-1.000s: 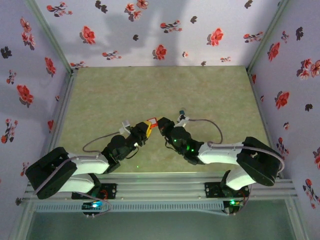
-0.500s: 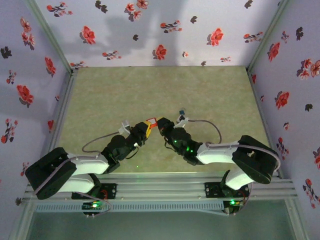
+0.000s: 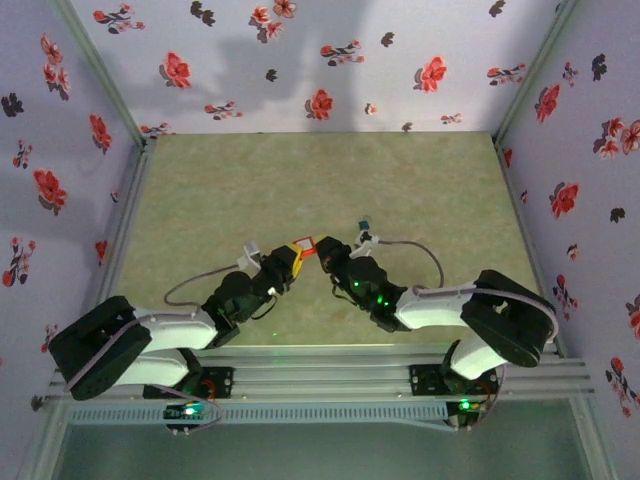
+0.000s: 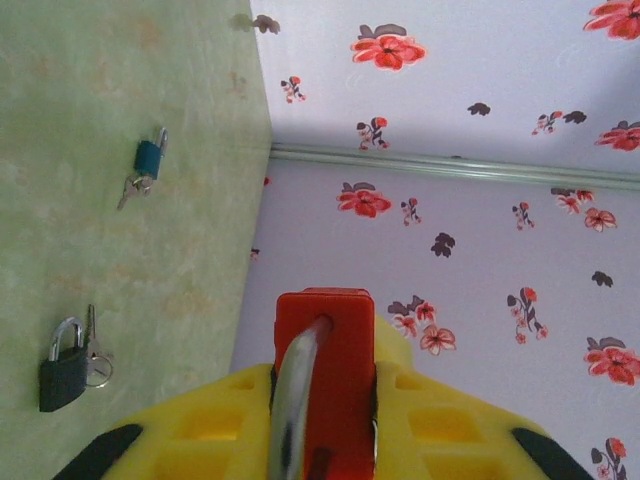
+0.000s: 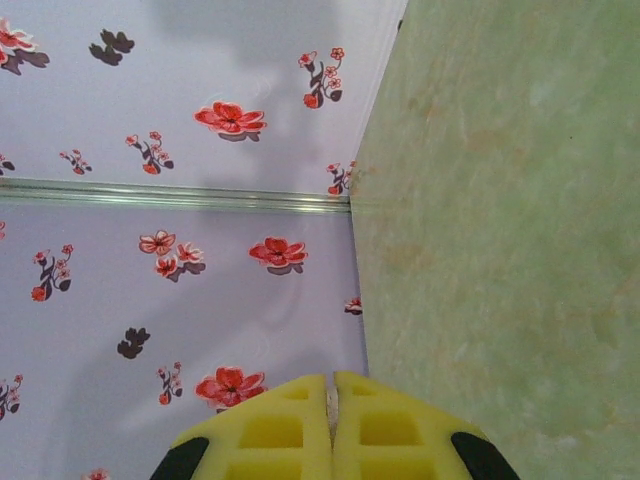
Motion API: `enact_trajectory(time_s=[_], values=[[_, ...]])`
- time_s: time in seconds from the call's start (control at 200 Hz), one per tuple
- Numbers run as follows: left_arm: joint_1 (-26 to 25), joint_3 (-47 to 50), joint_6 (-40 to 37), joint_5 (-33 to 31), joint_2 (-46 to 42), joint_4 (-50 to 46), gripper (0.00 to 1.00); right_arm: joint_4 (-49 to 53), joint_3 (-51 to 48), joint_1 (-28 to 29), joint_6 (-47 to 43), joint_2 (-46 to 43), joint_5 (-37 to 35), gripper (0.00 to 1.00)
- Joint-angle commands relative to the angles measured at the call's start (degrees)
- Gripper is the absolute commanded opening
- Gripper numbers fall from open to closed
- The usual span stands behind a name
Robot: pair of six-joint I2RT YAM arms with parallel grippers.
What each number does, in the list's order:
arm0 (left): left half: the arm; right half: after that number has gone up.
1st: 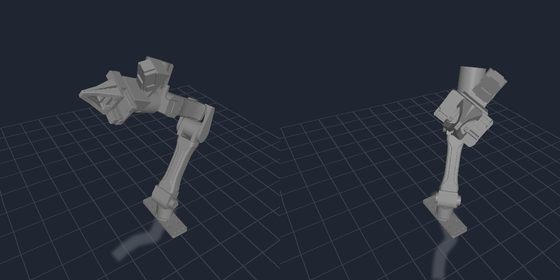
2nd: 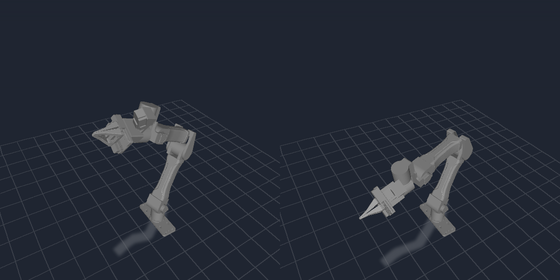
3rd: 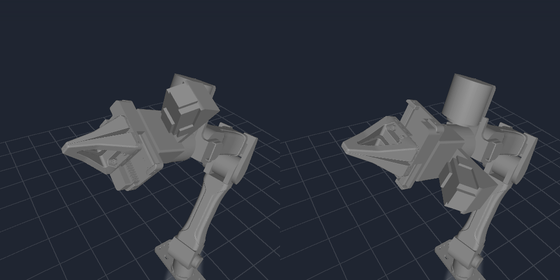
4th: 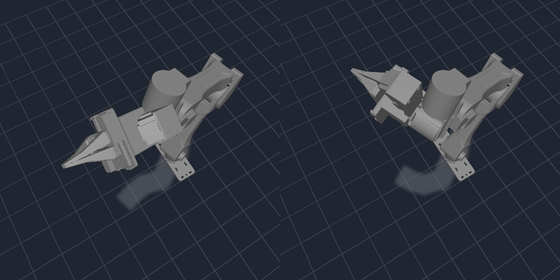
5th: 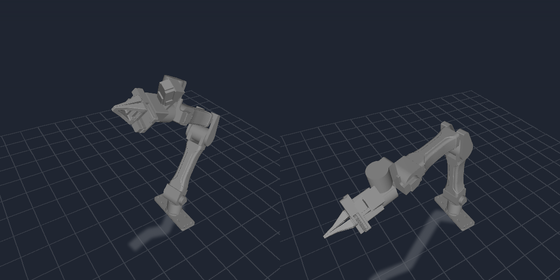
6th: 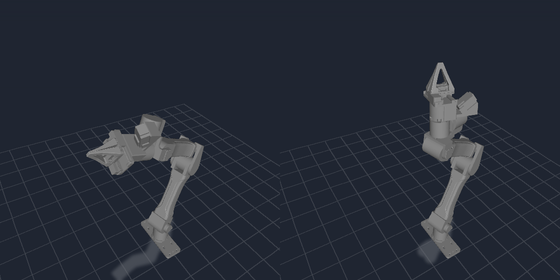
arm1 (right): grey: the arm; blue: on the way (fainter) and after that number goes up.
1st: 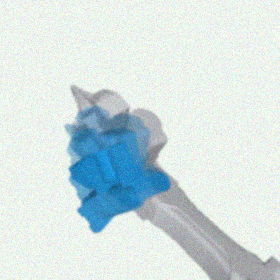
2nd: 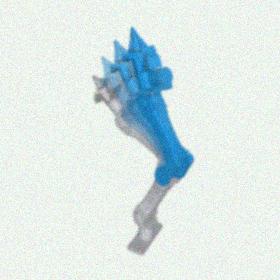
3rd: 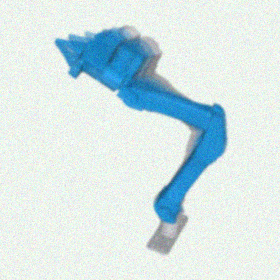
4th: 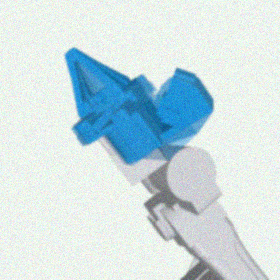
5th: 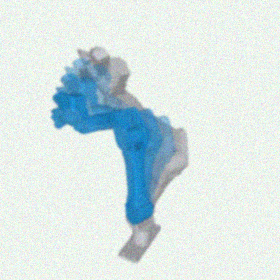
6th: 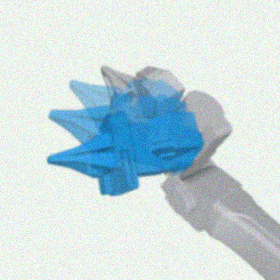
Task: Lock with the key
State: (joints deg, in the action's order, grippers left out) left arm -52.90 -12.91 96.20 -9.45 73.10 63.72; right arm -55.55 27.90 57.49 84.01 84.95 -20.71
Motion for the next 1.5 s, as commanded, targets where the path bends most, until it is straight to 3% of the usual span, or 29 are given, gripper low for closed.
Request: enact_trajectory(time_s=[0.0, 1.09, 1.225, 1.345, 1.495], values=[[-0.88, 0.65, -2.15, 1.28, -2.62, 4.68, 0.00, 3.59, -1.75, -3.00, -1.39, -0.70, -5.50, 0.00], [-0.75, 2.51, -2.66, 0.22, -5.89, 1.26, 0.00, 6.05, -6.78, -8.05, -0.75, -8.16, -6.17, 0.00], [0.26, 2.35, -4.62, 1.85, -9.79, -7.40, 0.00, 13.55, -5.72, -9.49, -3.82, -12.94, -4.01, 0.00], [2.63, 0.27, -8.49, 5.04, -16.28, -24.87, 0.00, 23.24, -2.97, -11.74, -7.91, -17.45, 0.73, 0.00], [6.54, -1.30, -13.00, 10.27, -22.09, -38.85, 0.00, 33.36, 0.06, -13.84, -14.37, -21.92, 5.49, 0.00]])
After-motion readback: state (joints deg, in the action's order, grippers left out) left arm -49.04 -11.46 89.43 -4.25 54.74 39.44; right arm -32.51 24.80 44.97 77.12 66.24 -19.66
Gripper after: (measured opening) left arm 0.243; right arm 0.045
